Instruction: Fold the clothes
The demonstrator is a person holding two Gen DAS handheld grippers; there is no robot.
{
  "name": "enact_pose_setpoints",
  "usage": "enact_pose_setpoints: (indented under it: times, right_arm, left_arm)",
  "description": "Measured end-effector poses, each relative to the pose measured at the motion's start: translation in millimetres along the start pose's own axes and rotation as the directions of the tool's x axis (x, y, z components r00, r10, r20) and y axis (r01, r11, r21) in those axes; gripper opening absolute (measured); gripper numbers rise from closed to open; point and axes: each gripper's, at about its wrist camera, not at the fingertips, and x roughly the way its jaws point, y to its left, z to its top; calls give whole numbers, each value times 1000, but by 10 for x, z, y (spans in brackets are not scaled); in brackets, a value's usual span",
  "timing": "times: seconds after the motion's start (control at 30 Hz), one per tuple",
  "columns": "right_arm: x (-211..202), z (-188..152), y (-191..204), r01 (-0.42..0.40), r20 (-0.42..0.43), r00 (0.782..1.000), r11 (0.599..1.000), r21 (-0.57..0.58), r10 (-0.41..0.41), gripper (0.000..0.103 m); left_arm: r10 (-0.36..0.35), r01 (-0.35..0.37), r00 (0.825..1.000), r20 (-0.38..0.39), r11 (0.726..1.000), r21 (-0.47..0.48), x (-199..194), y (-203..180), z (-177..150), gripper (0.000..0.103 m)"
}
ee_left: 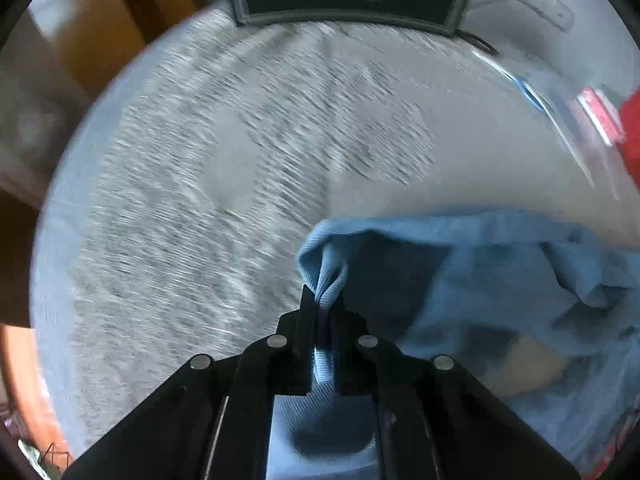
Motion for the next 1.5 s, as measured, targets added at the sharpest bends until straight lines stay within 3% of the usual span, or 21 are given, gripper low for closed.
enact_pose_setpoints:
  times: [0.03,0.07,0.13,0.17,0.3,0.33,0.43,0.5,0.57,0.7,0.77,0.8,1.03,1.13,1.17,1.2,1.23,1.27,1.3,1.4,1.5]
  right_arm:
    - [-43,2,32,16,17,1000,1000,-14,-16,36]
    - [-85,3,64,32,34,999,999,-28,-31,20]
    - [-207,48,94,46,82,996,998,-38,-43,8]
    - [-300,106,82,36,117,993,999,-29,-33,2]
    - [-592,300,32,-6,227,974,1000,6,4,2]
    - [-582,310,16,-18,224,974,1000,14,14,5]
    - [-552,338,-30,-54,217,975,998,41,44,27]
    - [-532,356,-61,-78,213,975,995,58,63,44]
    - [-512,375,-92,-101,209,974,992,76,83,54]
    - [-516,290,-247,-100,197,977,989,107,77,58]
    - [-521,239,-340,-100,187,979,987,128,75,74]
    - [-523,213,-387,-100,182,980,985,139,74,76]
    - [-325,181,-632,-165,127,982,962,216,139,79]
    - [-166,216,-582,-191,100,980,957,218,173,96]
    - [-104,232,-533,-198,89,979,958,209,183,101]
    - [-43,247,-481,-205,78,978,958,200,193,101]
    - [18,262,-430,-211,67,977,959,190,202,95]
    - [29,273,-341,-189,63,982,969,160,181,59]
    - [24,284,-239,-156,62,987,980,122,149,46]
    - [8,314,68,-54,65,996,999,7,54,46]
    - [-241,448,38,-101,163,982,994,35,94,46]
  left_arm:
    - [68,-69,996,53,998,8,-113,17,32,6]
    - [128,-129,986,106,992,9,-234,36,66,6]
    - [173,-174,966,192,985,-11,-506,91,165,6]
    - [154,-154,972,180,988,-11,-508,98,248,6]
    - [76,-75,988,132,997,-16,-514,123,577,11]
    - [57,-55,991,120,998,-18,-515,129,660,13]
    - [0,4,996,86,999,-45,-470,212,903,39]
    - [3,5,995,103,996,-84,-502,337,938,72]
    - [13,2,992,129,993,-115,-561,476,929,78]
    - [23,-13,997,71,990,-138,-401,624,821,78]
    - [39,-34,999,30,991,-126,-257,640,714,78]
    - [45,-43,999,12,991,-126,-166,650,642,78]
    - [-3,-11,996,-89,987,-163,296,631,369,77]
    - [-21,3,995,-99,984,-178,294,609,332,72]
    - [-22,5,995,-102,986,-164,271,584,335,57]
    - [-13,-3,995,-103,989,-150,229,537,343,25]
    - [-3,-11,995,-104,991,-135,187,490,350,8]
    - [16,-27,995,-98,993,-118,137,445,362,7]
    - [70,-75,996,-63,993,-94,56,406,393,7]
    - [212,-207,975,66,976,-65,-247,336,522,7]
    - [238,-220,954,181,968,-118,-546,322,706,10]
